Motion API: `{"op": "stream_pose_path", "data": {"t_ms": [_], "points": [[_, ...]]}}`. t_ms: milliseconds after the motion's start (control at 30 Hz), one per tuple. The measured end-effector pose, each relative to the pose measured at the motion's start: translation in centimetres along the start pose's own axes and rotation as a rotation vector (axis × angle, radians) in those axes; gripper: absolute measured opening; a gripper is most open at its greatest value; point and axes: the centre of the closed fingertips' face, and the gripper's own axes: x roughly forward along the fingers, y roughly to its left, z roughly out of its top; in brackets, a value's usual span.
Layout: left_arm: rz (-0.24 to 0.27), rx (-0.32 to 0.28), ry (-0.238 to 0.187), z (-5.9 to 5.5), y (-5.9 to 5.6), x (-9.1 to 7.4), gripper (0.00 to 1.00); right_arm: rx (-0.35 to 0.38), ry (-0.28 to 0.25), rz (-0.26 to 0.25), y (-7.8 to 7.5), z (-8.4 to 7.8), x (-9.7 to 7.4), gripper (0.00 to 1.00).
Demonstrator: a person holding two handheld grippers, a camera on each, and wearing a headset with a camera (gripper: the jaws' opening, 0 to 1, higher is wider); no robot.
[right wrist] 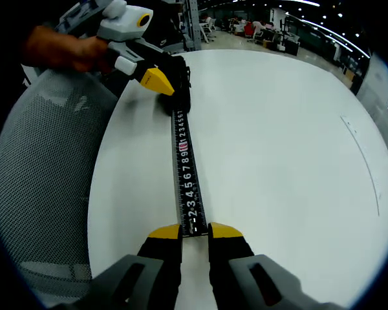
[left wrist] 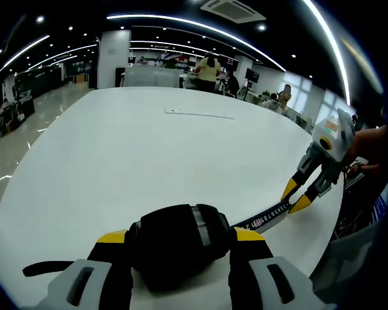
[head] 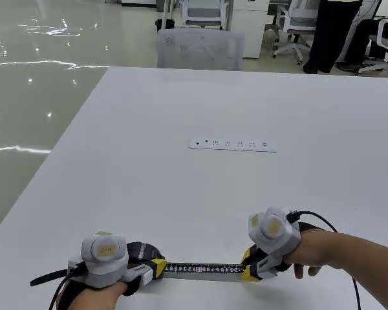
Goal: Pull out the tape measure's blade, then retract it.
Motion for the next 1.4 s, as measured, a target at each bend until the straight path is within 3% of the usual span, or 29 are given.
{"op": "stream_pose_path", "data": {"t_ms": [1400], "points": [[-0.003, 0.009, 0.01, -0.1, 0.1, 0.0, 0.56, 0.001, -0.027, -0.006, 0.9, 3.8, 2.9, 0.13]]}}
